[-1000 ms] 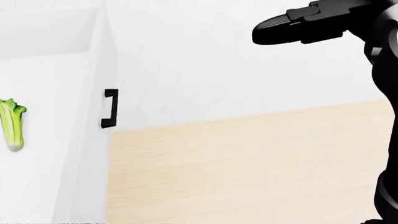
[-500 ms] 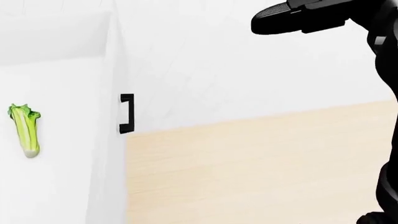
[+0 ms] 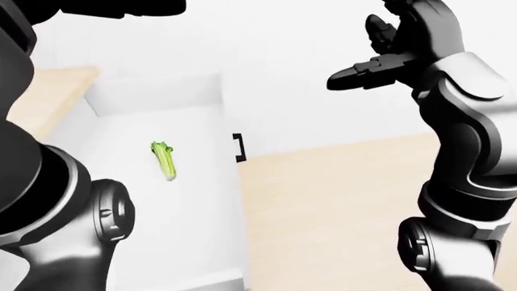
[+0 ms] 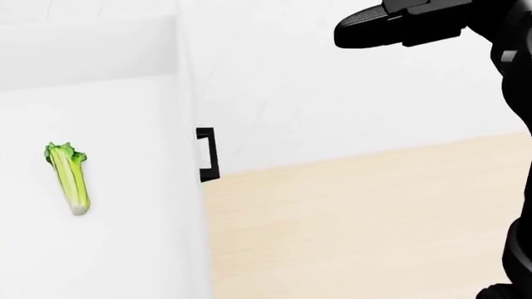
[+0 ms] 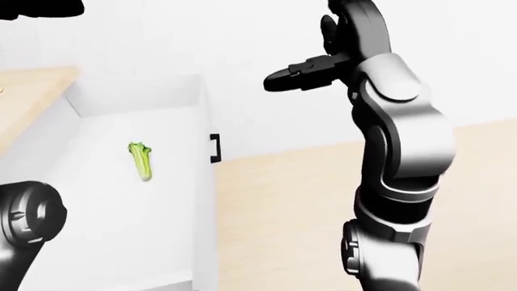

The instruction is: Close the right drawer.

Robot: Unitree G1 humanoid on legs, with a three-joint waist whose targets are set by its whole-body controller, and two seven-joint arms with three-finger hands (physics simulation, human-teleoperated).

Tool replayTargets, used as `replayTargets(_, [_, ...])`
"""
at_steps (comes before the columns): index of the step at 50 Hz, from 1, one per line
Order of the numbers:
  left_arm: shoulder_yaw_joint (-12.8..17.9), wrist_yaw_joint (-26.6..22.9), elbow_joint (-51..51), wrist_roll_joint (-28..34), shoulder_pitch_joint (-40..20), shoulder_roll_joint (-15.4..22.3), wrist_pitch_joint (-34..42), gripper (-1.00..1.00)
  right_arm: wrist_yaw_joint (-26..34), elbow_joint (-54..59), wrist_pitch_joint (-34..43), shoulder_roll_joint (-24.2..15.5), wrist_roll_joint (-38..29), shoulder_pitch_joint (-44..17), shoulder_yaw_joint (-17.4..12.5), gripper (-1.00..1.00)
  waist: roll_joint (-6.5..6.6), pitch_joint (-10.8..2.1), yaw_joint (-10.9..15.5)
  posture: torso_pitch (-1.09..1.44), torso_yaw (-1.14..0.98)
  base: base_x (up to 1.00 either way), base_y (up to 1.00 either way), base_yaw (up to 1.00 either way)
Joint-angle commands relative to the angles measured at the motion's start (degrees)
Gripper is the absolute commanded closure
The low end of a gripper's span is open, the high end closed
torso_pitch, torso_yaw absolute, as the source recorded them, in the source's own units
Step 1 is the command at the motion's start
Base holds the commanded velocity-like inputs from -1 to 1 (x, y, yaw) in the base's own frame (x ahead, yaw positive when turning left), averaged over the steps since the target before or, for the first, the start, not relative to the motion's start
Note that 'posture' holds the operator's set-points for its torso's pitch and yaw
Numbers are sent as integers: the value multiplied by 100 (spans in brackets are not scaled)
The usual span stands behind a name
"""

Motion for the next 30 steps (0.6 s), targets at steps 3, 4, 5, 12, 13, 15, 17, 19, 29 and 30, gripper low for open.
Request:
replayTargets(3, [0,-13,-52,37,-164,23,-114,-100,-29,-77,-107,-73,-21,-159,-64,-100,-79,-127,-11,0,0,0,21,0])
replayTargets(4, [0,-19,-62,42,-171,24,-100,-100,-31,-77,-104,-74,-21,-164,-62,-100,-113,-140,-2,0,0,0,21,0])
replayTargets(5, [-1,-24,-70,47,-168,23,-95,-100,-35,-77,-110,-69,-23,-159,-57,-100,-150,-167,28,0,0,0,21,0])
replayTargets(12, [17,-78,-82,84,-180,61,-66,-100,-22,-46,-84,-106,-23,-214,-61,-100,169,-98,41,0,0,0,21,0])
replayTargets(13, [19,-84,-78,88,-184,65,-66,-100,-20,-43,-78,-111,-23,-223,-60,-100,278,-108,24,0,0,0,21,0])
replayTargets(15, [11,-94,-77,98,-186,71,-62,-100,-17,-22,-89,-116,-26,-231,-59,-100,671,-200,-16,0,0,0,21,0])
replayTargets(17, [1,-108,-62,108,-224,81,-47,-100,-17,-3,-90,-118,-30,-251,-52,-100,584,-141,-8,0,0,0,21,0])
replayTargets(19, [-3,-120,-48,119,-249,88,-42,-100,-17,4,-91,-113,-33,-259,-42,-100,506,-140,-13,0,0,0,21,0])
replayTargets(29, [-11,-165,-48,183,-245,68,-49,-100,-23,41,-106,-102,-42,-288,-42,-100,-61,46,85,0,0,0,11,0])
replayTargets(30, [-13,-167,-48,190,-244,62,-50,-100,-25,44,-111,-100,-45,-277,-40,-100,-109,39,121,0,0,-2,0,0])
